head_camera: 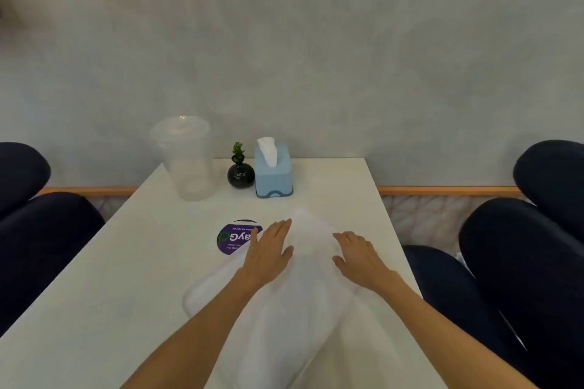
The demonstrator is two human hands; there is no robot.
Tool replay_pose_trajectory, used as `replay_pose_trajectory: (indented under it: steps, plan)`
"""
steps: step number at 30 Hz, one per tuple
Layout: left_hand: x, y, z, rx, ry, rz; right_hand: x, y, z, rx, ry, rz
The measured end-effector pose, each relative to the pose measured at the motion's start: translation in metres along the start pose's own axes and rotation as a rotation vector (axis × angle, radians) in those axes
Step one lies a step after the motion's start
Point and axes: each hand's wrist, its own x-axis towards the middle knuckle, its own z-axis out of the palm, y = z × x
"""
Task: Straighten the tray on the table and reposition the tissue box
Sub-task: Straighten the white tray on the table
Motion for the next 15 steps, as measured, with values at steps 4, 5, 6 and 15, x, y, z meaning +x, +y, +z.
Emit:
replay_pose_trajectory:
  steps: [4,5,6,15]
  plan:
    - [-0.003,-0.012,0.004,0.048,-0.036,-0.060,-0.006,0.001,0.006,-0.045,0.004,0.032]
    - [-0.003,-0.016,0.005,0.052,-0.049,-0.079,-0.007,0.001,0.008,-0.067,-0.005,0.046]
    - [-0.006,-0.020,0.007,0.059,-0.056,-0.101,-0.010,0.001,0.011,-0.094,-0.018,0.056]
    - [-0.019,-0.069,0.015,0.062,-0.139,-0.416,-0.031,-0.007,0.026,0.034,0.111,0.353]
